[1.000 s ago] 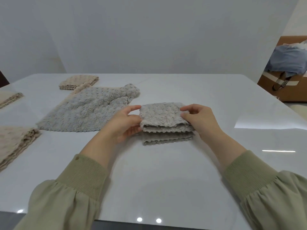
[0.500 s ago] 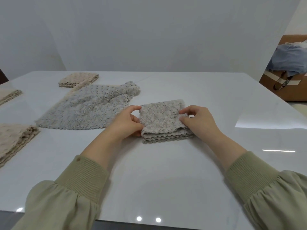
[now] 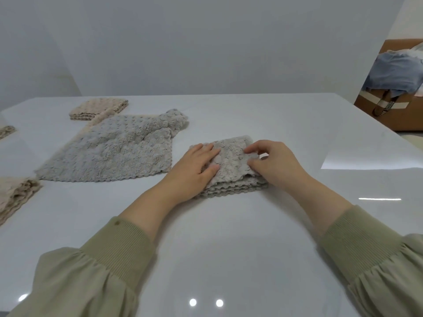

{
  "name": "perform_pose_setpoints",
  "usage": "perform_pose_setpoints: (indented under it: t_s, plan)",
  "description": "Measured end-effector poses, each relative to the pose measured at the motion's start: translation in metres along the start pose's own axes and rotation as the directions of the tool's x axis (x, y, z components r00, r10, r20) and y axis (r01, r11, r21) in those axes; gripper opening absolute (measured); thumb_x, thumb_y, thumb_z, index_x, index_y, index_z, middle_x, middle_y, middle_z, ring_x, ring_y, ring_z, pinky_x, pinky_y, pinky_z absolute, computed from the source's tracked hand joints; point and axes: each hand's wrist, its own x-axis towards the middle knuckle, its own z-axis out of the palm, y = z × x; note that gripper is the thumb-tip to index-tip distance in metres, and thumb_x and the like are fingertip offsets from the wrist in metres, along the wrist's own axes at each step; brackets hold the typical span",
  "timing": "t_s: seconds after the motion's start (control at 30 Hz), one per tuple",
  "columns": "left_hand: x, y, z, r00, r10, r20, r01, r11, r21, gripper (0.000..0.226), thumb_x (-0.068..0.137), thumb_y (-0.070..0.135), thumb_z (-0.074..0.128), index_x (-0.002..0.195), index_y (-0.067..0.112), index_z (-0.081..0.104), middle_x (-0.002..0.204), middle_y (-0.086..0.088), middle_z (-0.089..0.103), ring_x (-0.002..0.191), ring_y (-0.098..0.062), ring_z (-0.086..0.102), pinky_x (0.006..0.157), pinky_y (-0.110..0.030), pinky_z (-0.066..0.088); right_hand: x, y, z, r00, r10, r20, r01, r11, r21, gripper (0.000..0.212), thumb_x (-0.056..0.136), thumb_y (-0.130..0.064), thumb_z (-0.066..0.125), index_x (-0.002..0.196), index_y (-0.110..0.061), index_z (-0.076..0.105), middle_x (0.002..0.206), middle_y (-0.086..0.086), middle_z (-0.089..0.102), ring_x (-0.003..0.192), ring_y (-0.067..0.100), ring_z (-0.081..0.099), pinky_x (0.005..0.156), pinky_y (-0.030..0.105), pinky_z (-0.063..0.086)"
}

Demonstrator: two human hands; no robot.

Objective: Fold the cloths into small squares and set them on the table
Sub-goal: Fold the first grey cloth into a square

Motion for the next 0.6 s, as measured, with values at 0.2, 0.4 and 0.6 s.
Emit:
perform_pose_setpoints:
  t_s: [0.2, 0.4, 0.6]
  plan:
    - [0.001, -0.004, 0.002, 0.999, -0.015, 0.052, 0.015, 1.0, -0.003, 0.05, 0.101, 0.034, 0.036, 0.148, 0.024, 0.025, 0.158, 0.006, 0.012, 0.145, -0.007, 0.0, 0.111, -0.019, -0.002, -0.005, -0.012, -0.024, 0.98, -0.171, 0.103, 0.186, 0.97, -0.158, 0.012, 0.085, -0.037, 0.065, 0.092, -0.028, 0.067, 0.107, -0.009, 0.047, 0.091, 0.009, 0.051, 0.074, 0.018, 0.034]
    - [0.001, -0.003, 0.001, 0.996, -0.026, 0.081, 0.028, 0.999, -0.016, 0.05, 0.101, 0.035, 0.034, 0.148, 0.024, 0.024, 0.158, 0.008, 0.011, 0.145, -0.006, -0.001, 0.112, -0.02, -0.002, -0.01, -0.015, -0.03, 0.928, -0.182, 0.324, 0.301, 0.88, -0.367, 0.021, 0.073, -0.026, 0.077, 0.086, -0.027, 0.06, 0.098, -0.006, 0.049, 0.095, 0.011, 0.045, 0.078, 0.022, 0.034]
    - [0.001, -0.002, 0.0, 0.994, -0.028, 0.102, 0.029, 1.0, -0.005, 0.051, 0.101, 0.036, 0.033, 0.149, 0.025, 0.023, 0.159, 0.008, 0.008, 0.145, -0.006, -0.003, 0.111, -0.019, -0.003, -0.012, -0.024, -0.038, 0.932, -0.289, 0.219, 0.349, 0.877, -0.331, 0.021, 0.075, 0.0, 0.063, 0.079, -0.019, 0.07, 0.081, -0.004, 0.06, 0.085, 0.015, 0.054, 0.076, 0.025, 0.041]
